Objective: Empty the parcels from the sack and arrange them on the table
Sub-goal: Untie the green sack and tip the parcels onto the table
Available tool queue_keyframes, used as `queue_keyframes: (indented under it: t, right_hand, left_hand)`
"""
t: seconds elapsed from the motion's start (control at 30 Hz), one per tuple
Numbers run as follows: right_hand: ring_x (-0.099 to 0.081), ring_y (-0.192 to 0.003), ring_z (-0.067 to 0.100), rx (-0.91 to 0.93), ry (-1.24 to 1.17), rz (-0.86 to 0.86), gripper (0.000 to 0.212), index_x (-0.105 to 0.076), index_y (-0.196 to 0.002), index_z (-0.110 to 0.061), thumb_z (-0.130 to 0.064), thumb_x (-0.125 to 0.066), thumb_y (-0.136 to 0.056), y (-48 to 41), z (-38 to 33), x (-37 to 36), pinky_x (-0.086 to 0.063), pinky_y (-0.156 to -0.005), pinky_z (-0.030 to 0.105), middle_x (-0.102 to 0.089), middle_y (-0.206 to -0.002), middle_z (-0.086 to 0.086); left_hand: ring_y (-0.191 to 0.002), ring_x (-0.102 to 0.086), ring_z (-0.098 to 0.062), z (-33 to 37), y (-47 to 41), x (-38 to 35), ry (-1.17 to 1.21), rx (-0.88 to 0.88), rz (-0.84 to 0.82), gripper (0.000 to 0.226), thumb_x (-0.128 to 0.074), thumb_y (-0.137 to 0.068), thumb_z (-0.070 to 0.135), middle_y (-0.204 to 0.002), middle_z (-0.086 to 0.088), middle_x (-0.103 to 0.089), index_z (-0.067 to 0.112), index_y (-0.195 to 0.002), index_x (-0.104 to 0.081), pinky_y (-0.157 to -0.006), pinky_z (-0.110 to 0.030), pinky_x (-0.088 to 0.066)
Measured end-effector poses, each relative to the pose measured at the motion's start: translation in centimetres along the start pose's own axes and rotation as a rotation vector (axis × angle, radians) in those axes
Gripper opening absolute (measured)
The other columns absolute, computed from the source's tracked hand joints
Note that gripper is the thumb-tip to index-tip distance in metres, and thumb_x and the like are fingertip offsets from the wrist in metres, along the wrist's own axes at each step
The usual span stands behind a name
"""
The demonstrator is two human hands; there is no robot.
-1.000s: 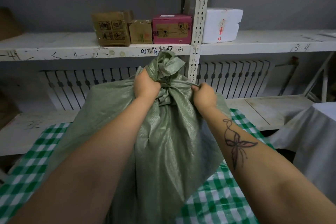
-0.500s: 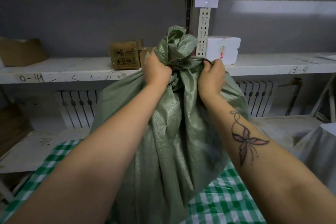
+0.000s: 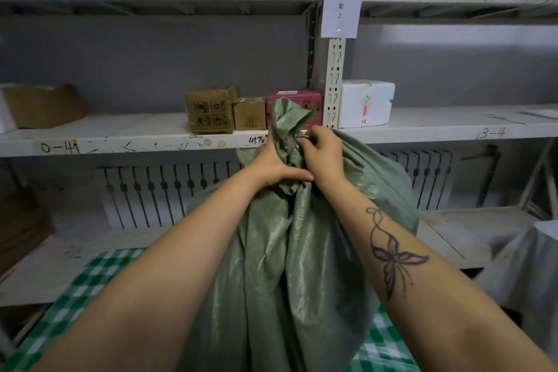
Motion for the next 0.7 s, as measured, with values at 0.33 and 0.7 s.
queue_keyframes:
  t: [0.33,0.7]
  right_hand:
    - [-0.044,-0.097,0.011,0.04,0.094,-0.274,0.019,-0.066,-0.095,0.008,-0.007,-0.056,-0.09,0.0,0.5,-0.3,-0.03,-0.09,0.01,-0.042,-0.124,0.011]
    - [-0.045,-0.126,0.031,-0.265,0.506,-0.104,0.049,-0.044,-0.137,-0.02,-0.006,-0.039,-0.091,-2.1,3.7,3.8,-0.038,-0.1,0.041,-0.043,-0.141,0.008]
  left_hand:
    - [-0.108,-0.058,-0.03,0.2,-0.3,-3.4,0.076,0.135,0.339,0.038,-0.062,-0.076,0.023,-0.113,-0.014,-0.062,0.015,-0.113,-0.06,-0.094,-0.037,-0.047]
    - [-0.103,-0.062,-0.024,0.3,0.0,-3.4,0.3,0.206,0.56,0.03,-0.065,-0.084,0.009,-0.11,-0.009,-0.068,0.009,-0.114,-0.064,-0.079,-0.023,-0.041]
Point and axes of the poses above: each hand's wrist, its own y-axis away from the middle knuckle, its own x-axis out of the back of the hand, z = x × y, the point moved 2 cm from there along -y, towards the middle knuckle
